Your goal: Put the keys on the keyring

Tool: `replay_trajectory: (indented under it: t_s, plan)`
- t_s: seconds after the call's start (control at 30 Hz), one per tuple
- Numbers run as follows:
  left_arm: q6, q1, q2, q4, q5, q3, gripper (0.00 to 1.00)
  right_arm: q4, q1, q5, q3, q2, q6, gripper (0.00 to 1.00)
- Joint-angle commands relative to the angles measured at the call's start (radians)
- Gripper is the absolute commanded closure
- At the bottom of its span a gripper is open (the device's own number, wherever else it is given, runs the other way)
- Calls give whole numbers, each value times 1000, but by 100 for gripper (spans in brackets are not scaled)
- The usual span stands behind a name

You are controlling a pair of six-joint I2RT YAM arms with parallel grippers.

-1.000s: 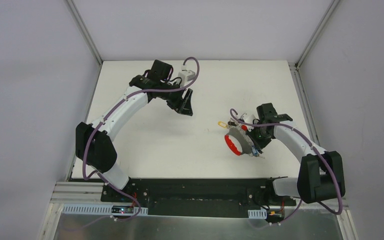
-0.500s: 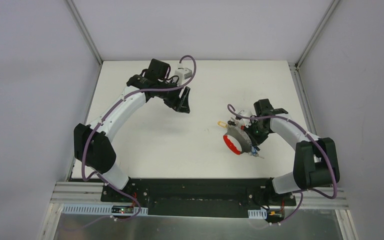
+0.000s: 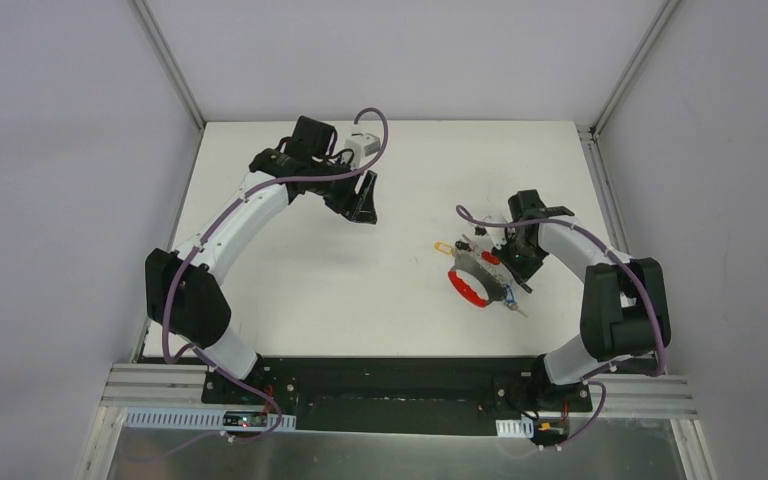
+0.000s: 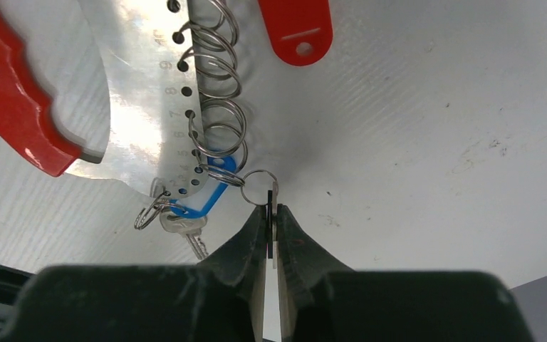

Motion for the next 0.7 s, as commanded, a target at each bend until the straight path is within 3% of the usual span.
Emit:
replay_trajectory:
  t_s: [0.0,0.13,0.33,0.57,0.67]
  plan:
    - [-10,6,-42,-6,3,7,41,-24,-18,67,41,41,-31,88]
    - [-10,7,-42,-7,3,7,41,-13,-32,79,45,66,-36,82]
    - [-17,14,-48,-10,-39,10,40,-8,-50,89,56,76,-38,64]
    - [-28,32,-77,-9,-211,7,38,9,-92,97,67,61,-31,30]
    - [-36,40,-91,-3,-281,8,37,17,-119,106,90,52,-31,10]
